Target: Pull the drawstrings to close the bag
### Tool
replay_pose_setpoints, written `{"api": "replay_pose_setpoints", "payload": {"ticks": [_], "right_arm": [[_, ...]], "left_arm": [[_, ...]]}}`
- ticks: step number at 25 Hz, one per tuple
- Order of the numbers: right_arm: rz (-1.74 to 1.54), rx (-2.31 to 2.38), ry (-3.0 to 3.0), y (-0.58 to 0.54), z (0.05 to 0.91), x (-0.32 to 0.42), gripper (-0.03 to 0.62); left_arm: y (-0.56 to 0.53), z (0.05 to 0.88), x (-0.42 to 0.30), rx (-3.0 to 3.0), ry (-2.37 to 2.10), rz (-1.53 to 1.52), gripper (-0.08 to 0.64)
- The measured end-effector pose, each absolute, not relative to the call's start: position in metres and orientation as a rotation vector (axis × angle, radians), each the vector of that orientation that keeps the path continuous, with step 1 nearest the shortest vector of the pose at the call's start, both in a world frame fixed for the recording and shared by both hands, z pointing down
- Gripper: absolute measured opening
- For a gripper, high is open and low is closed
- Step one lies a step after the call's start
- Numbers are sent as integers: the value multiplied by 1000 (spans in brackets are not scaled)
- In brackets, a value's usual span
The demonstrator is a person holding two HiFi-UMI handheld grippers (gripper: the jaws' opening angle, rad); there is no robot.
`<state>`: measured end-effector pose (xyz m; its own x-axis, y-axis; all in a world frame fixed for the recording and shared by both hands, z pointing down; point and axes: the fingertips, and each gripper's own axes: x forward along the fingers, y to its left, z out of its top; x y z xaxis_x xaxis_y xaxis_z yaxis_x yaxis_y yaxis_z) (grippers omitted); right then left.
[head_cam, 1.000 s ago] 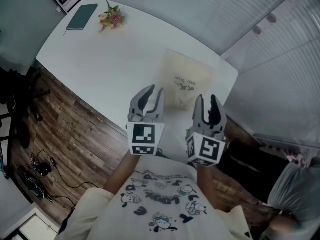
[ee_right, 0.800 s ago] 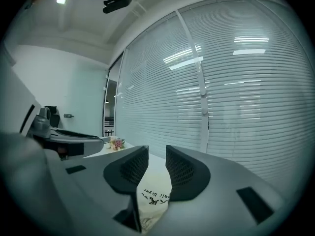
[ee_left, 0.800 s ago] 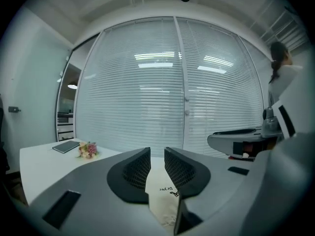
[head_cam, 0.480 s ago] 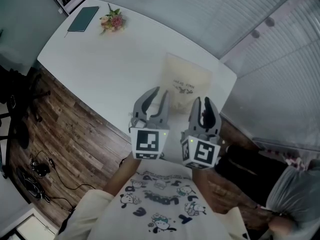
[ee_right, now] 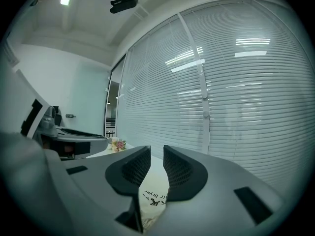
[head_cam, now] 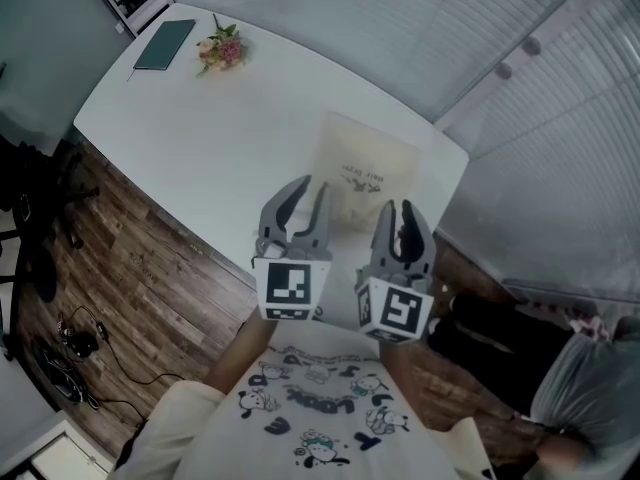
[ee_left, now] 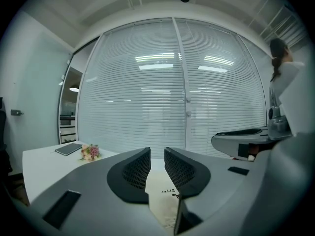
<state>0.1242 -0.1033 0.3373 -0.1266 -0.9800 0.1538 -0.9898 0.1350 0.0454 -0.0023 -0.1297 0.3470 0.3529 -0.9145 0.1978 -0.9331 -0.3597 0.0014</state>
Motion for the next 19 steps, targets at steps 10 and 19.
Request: {"api": "replay_pose_setpoints", "payload": {"ticks": [10, 19], "right_arm": [[122, 1993, -2238, -104, 337, 129, 91], [145, 1984, -2218, -103, 340, 130, 87]], "left_arm": [[-128, 348, 5, 2512, -1669, 284, 124], [-127, 349, 7, 2524, -1649, 300, 124]]}}
